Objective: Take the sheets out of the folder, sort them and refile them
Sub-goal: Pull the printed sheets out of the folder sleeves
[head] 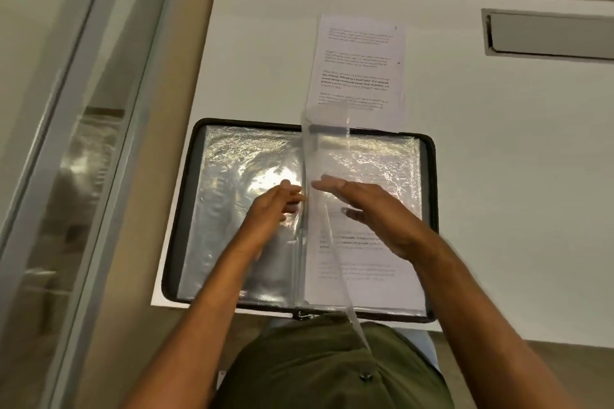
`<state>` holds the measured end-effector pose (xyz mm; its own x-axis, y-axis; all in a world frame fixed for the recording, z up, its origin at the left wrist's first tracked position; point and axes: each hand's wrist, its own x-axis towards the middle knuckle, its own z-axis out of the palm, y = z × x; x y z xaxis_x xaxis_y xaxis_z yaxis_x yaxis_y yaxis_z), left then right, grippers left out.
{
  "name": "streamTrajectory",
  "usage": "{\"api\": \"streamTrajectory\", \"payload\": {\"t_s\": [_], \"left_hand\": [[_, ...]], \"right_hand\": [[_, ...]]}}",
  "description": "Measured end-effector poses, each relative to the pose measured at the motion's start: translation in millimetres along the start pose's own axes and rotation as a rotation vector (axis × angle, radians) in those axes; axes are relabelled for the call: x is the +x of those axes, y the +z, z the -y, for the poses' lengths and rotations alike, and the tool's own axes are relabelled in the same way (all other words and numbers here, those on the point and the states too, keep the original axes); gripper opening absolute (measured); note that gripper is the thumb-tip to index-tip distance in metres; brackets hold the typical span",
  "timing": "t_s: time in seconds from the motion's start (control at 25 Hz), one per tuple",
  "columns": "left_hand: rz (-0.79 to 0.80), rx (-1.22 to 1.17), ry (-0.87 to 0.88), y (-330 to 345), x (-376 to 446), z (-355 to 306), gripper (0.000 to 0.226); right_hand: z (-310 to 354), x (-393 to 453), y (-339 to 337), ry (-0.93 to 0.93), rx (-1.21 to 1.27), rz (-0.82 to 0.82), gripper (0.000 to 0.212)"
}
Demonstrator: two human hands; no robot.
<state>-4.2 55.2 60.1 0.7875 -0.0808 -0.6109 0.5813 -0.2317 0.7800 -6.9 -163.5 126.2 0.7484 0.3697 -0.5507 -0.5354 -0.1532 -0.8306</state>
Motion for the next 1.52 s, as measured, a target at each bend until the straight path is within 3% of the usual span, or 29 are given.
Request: {"api": "streamTrajectory", "payload": {"t_s": [0.16,0.28,0.4,0.52,0.68,0.84,1.0,1.12,1.24,1.36,1.44,1.52], "left_hand": [[0.107,-0.292,-0.108,-34.2,-15.5,-1.0,0.093],[0.166,-0.413,-0.133,-61.6,-22.4,10.4,0.105],[0.115,-0.446,-0.175,-84.0,-27.3,23.7,0.104],[0.001,-0.322,-0.241,-99.4,-31.9,33.7,0.077],[-0.226,-0.129,-0.227,-108.3,-33.0,47.7,0.034],[-0.443,-0.062,-0.203,-107.8,-25.8,56.8,0.016],[-0.549,0.038,-0.222,-103.4,-18.8,61.5,0.017],[-0.613,0.314,-0.165,-96.5,-17.6,58.7,0.022],[-0.724,0.510,-0.108,-81.5,-20.8,49.0,0.012],[-0.766,0.706,-0.059,-65.6,-17.0,51.2,0.069],[-0.706,0.906,0.021,-55.9,-10.2,51.6,0.069],[-0.528,0.938,0.118,-40.3,-1.5,45.9,0.058]], "right_hand": [[0.2,21.1,40.3,-0.044,0.009,0.134,0.047],[-6.9,36.0,72.1,-0.068,-0.022,0.193,0.055],[-15.2,43.8,94.7,-0.091,-0.049,0.238,0.055],[-28.2,51.4,106.9,-0.092,-0.083,0.236,0.044],[-47.6,62.8,115.6,-0.120,-0.158,0.221,0.048],[-56.7,63.4,111.4,-0.141,-0.179,0.177,0.049],[-60.0,61.6,88.4,-0.186,-0.263,0.080,0.050],[-59.5,56.3,58.1,-0.220,-0.307,-0.060,0.046],[-63.8,50.1,16.1,-0.215,-0.354,-0.221,0.046],[-77.8,43.1,-28.9,-0.226,-0.441,-0.397,0.047],[-87.4,39.2,-53.0,-0.229,-0.523,-0.481,0.048],[-93.8,36.7,-71.5,-0.233,-0.595,-0.530,0.052]]}}
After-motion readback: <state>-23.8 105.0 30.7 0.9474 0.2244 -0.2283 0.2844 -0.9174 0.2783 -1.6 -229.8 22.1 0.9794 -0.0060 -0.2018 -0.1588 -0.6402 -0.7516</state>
